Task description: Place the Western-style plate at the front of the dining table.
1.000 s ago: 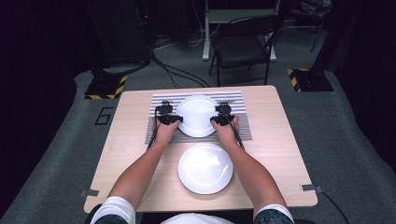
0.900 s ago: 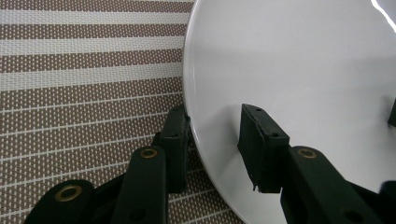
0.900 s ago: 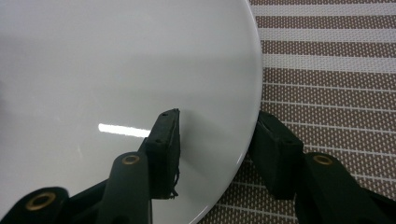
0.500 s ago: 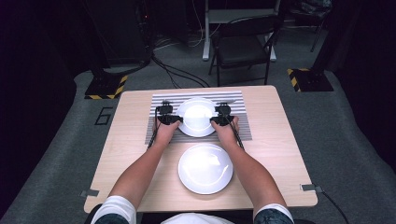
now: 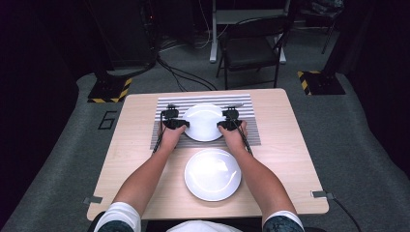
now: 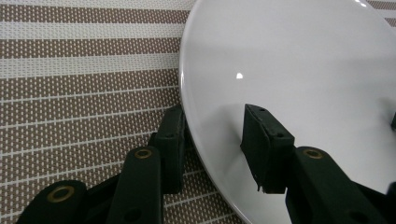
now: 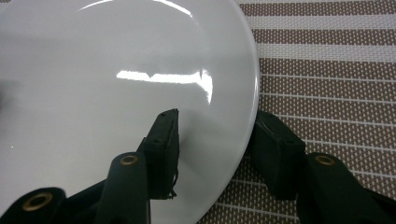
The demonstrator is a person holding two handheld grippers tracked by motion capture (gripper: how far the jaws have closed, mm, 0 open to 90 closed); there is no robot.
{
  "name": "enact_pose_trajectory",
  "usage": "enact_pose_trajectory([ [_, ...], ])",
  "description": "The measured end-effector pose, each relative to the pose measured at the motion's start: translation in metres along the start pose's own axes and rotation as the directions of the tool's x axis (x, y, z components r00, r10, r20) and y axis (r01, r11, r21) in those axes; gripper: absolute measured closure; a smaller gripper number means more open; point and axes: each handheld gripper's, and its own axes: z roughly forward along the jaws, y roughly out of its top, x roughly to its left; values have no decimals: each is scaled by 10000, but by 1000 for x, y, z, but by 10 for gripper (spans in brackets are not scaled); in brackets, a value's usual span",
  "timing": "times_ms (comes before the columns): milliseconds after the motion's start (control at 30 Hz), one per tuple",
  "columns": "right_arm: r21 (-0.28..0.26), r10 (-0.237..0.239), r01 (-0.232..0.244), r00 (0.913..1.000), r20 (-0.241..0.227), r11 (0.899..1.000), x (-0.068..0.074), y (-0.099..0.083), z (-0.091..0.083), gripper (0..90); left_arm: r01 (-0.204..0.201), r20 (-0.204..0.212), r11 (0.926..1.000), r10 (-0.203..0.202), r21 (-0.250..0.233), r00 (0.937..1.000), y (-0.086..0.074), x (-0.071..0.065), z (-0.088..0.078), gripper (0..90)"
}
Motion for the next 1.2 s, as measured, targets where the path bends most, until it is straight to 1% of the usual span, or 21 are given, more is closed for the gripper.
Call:
enact_pose_trajectory([
  [33, -23, -40, 40, 10000, 25, 10000, 0, 0, 0, 524, -1, 25, 10000, 2, -31, 10000, 0, 1, 0, 596],
  [67, 24, 32, -32, 10000, 31, 10000, 1, 0, 0, 522, 8, 26, 10000, -8, -29, 10000, 0, 1, 0, 596],
  [167, -19, -44, 44, 10000, 2, 10000, 0, 0, 0, 522, 8, 58, 10000, -7, -19, 10000, 0, 1, 0, 596],
  [200, -2, 22, -22, 10000, -20, 10000, 0, 0, 0, 522, -5, 36, 10000, 5, -12, 10000, 0, 1, 0, 595],
  [300, -76, -134, 134, 9999, 62, 9999, 0, 0, -1, 517, -39, -102, 10000, 38, -28, 9999, 0, 0, -2, 582],
  [367, -228, -194, 198, 9997, 173, 9995, 0, 0, -3, 510, -56, -64, 9999, 55, -133, 10000, 1, 0, -4, 575],
  [500, -276, -213, 219, 9996, 197, 9994, -1, 1, -8, 508, -136, -76, 9996, 134, -261, 9999, 2, 0, -9, 563],
  [533, -292, -207, 213, 9996, 212, 9993, -2, 2, -9, 506, -182, -70, 9994, 181, -283, 9998, 2, 1, -10, 561],
  [733, -487, -169, 180, 9996, 233, 9986, -10, 3, -14, 503, -136, -66, 9990, 133, -423, 9999, 2, 2, -17, 555],
  [800, -526, -75, 83, 9999, 155, 9986, -12, 3, -16, 500, -164, -65, 9987, 161, -475, 9998, 2, 2, -19, 553],
  [833, -571, -29, 39, 9998, 171, 9984, -13, 2, -17, 500, -241, -66, 9985, 238, -484, 9997, 2, 3, -20, 550],
  [867, -598, 35, -27, 9999, 131, 9982, -15, 2, -19, 499, -199, -71, 9986, 196, -490, 9998, 2, 2, -20, 545],
  [1033, -668, 167, -161, 9998, 87, 9976, -22, -1, -25, 498, -328, -11, 9977, 328, -599, 9995, 0, 2, -26, 538],
  [1067, -591, 88, -84, 9999, 77, 9982, -23, -2, -26, 497, -391, 2, 9974, 392, -612, 9992, -1, 2, -27, 538],
  [1100, -611, 32, -26, 9999, 107, 9981, -24, -2, -27, 495, -356, 16, 9972, 358, -658, 9994, -1, 2, -28, 538],
  [1133, -610, 33, -27, 10000, 94, 9981, -25, -2, -29, 495, -462, 47, 9965, 466, -694, 9989, -2, 3, -30, 538],
  [1200, -760, -16, 20, 10000, 57, 9971, -26, -3, -34, 495, -495, 18, 9961, 498, -727, 9988, -3, 2, -34, 538],
])
